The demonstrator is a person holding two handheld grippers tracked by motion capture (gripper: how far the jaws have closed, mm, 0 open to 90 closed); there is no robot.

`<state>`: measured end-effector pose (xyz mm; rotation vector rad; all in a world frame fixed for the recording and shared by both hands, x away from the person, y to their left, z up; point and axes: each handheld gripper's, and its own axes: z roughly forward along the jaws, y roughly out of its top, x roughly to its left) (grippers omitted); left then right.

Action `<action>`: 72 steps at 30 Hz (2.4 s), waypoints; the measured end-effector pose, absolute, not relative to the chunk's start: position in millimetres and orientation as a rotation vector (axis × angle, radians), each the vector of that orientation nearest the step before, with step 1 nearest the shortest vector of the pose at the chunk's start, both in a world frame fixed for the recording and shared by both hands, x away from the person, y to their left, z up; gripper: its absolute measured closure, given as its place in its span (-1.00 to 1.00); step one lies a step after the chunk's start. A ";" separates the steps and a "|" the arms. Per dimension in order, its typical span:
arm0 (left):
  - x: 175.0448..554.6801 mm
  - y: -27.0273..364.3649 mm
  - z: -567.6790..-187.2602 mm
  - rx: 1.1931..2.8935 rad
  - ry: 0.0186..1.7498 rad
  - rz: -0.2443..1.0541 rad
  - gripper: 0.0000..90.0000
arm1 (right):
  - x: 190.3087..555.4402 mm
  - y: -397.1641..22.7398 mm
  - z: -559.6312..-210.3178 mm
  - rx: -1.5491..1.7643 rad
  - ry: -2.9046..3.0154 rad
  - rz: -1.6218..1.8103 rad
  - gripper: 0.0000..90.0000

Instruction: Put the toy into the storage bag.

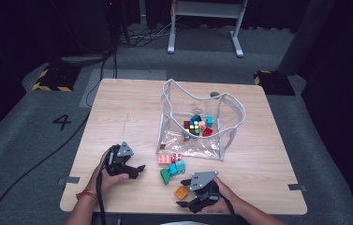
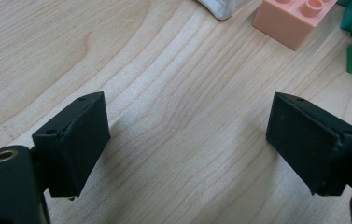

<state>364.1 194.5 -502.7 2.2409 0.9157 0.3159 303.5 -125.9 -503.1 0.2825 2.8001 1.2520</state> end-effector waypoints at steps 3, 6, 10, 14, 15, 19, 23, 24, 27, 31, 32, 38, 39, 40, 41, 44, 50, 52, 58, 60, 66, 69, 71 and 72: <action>364.0 194.5 -502.7 2.241 0.916 0.316 -0.70 | 305.1 -123.4 -503.0 0.278 2.788 1.246 -0.33; 364.1 194.5 -502.7 2.241 0.916 0.316 -0.70 | 303.1 -122.6 -502.8 0.302 2.760 1.245 -0.16; 364.0 194.5 -502.7 2.241 0.916 0.316 -0.70 | 304.9 -126.1 -502.1 0.300 2.756 1.248 0.08; 364.1 194.5 -502.7 2.241 0.916 0.316 -0.70 | 307.1 -130.0 -502.4 0.323 2.744 1.258 0.23; 364.1 194.5 -502.7 2.241 0.916 0.316 -0.70 | 307.7 -131.4 -501.9 0.337 2.741 1.255 0.31; 364.1 194.5 -502.7 2.240 0.916 0.315 -0.70 | 311.9 -138.1 -501.4 0.347 2.741 1.252 0.32; 364.1 194.5 -502.7 2.241 0.915 0.315 -0.70 | 316.5 -149.3 -497.5 0.390 2.741 1.282 0.33; 364.1 194.5 -502.7 2.241 0.916 0.315 -0.70 | 317.7 -152.4 -496.0 0.393 2.738 1.282 0.33; 364.1 194.5 -502.7 2.241 0.916 0.316 -0.70 | 322.0 -161.9 -490.1 0.409 2.713 1.309 0.33; 364.2 194.6 -502.7 2.242 0.914 0.316 -0.70 | 327.7 -176.9 -480.3 0.429 2.681 1.318 0.33; 364.1 194.5 -502.7 2.240 0.916 0.316 -0.70 | 328.9 -180.7 -477.6 0.450 2.672 1.321 0.33; 364.1 194.5 -502.7 2.241 0.916 0.316 -0.70 | 336.1 -206.5 -463.6 0.493 2.651 1.278 0.33; 364.2 194.6 -502.7 2.242 0.913 0.316 -0.70 | 337.9 -212.3 -462.4 0.482 2.647 1.261 0.33; 364.1 194.5 -502.7 2.240 0.916 0.316 -0.70 | 338.0 -216.9 -461.5 0.501 2.644 1.239 0.33; 364.1 194.5 -502.7 2.240 0.916 0.315 -0.70 | 339.0 -221.8 -460.9 0.498 2.642 1.225 0.33; 364.2 194.6 -502.6 2.242 0.913 0.316 -0.70 | 341.8 -238.8 -457.5 0.528 2.620 1.185 0.33; 364.1 194.5 -502.7 2.240 0.916 0.315 -0.70 | 348.2 -269.7 -449.6 0.606 2.557 1.182 0.33; 364.3 194.6 -502.6 2.244 0.914 0.314 -0.70 | 350.6 -278.7 -447.3 0.628 2.535 1.186 0.33; 364.3 194.6 -502.6 2.244 0.914 0.314 -0.70 | 362.6 -301.4 -438.9 0.699 2.470 1.187 0.33; 364.3 194.6 -502.6 2.244 0.914 0.314 -0.70 | 367.3 -306.3 -435.1 0.722 2.443 1.190 0.33; 364.4 194.7 -502.5 2.245 0.912 0.314 -0.70 | 384.7 -319.9 -424.9 0.776 2.403 1.194 0.33; 364.6 194.8 -502.5 2.246 0.910 0.314 -0.70 | 392.9 -325.0 -422.6 0.798 2.393 1.179 0.33; 364.5 194.8 -502.5 2.246 0.910 0.315 -0.70 | 398.3 -328.4 -421.0 0.820 2.384 1.174 0.33; 364.6 194.8 -502.5 2.246 0.910 0.314 -0.70 | 401.1 -329.7 -420.3 0.828 2.373 1.171 0.33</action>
